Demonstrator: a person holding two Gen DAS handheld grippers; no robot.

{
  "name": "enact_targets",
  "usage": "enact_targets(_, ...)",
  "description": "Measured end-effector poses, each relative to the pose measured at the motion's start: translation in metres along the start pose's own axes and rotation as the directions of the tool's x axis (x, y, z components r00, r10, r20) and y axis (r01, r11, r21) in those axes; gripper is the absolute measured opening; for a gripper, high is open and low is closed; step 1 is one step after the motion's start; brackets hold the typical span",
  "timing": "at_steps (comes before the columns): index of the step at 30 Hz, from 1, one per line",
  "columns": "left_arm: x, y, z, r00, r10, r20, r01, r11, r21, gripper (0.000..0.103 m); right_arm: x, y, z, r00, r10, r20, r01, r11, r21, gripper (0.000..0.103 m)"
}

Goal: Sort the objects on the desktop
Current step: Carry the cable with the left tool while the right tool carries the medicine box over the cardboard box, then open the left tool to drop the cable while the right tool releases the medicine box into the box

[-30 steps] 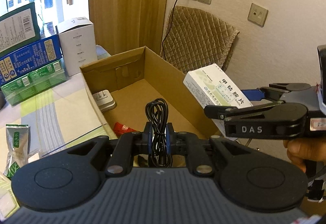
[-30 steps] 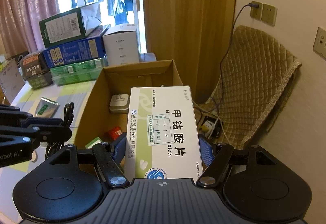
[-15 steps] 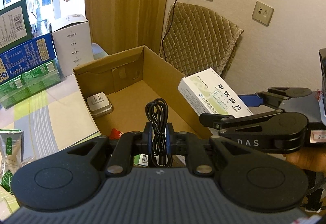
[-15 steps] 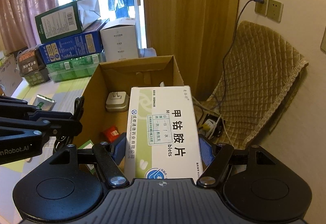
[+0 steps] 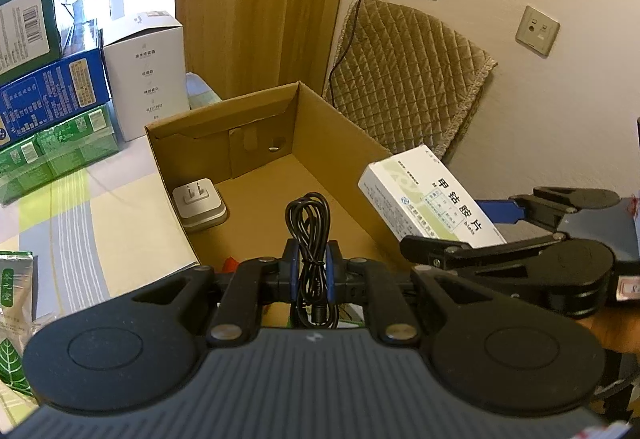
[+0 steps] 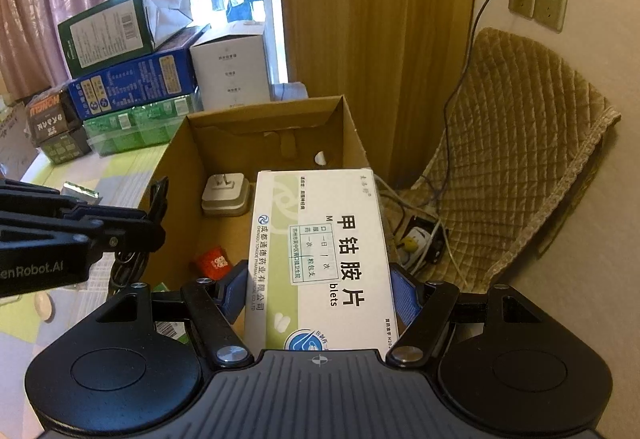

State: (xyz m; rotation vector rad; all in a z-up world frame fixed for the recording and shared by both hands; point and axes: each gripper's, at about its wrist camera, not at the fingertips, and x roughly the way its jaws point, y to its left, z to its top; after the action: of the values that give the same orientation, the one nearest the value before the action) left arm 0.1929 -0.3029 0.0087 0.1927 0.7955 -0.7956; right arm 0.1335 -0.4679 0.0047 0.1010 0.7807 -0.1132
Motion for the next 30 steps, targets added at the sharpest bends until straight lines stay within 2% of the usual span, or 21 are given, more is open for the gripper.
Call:
enact_targets(8, 0.013, 0.009, 0.005, 1.000, -0.009, 0.019, 0.009, 1.000, 0.000, 0.011, 0.009, 0.001, -0.001, 1.000, -0.002, -0.014, 0.002, 1.000, -0.001, 0.068)
enact_targets(9, 0.013, 0.011, 0.005, 1.000, -0.006, 0.019, 0.006, 1.000, -0.003, 0.017, 0.010, 0.001, -0.001, 1.000, -0.003, -0.015, 0.003, 1.000, -0.001, 0.068)
enact_targets(10, 0.013, 0.012, 0.006, 1.000, 0.000, 0.020, 0.000, 1.000, -0.003, 0.018, 0.010, 0.001, -0.001, 1.000, -0.003, -0.015, 0.003, 1.000, -0.001, 0.068)
enact_targets(17, -0.002, 0.019, 0.002, 0.998, 0.035, 0.043, -0.034, 0.999, -0.017, 0.019, 0.012, 0.003, -0.002, 1.000, 0.001, -0.021, -0.001, 1.000, 0.004, 0.068)
enact_targets(19, -0.007, 0.020, 0.000, 0.998, 0.044, 0.048, -0.043, 0.999, -0.023, 0.022, 0.012, 0.005, -0.003, 1.000, 0.004, -0.021, -0.004, 1.000, 0.003, 0.068)
enact_targets(30, -0.016, 0.027, -0.010, 0.997, 0.058, 0.048, -0.056, 0.997, -0.051, 0.025, 0.014, 0.016, 0.001, 1.000, 0.025, -0.015, -0.025, 1.000, -0.001, 0.068)
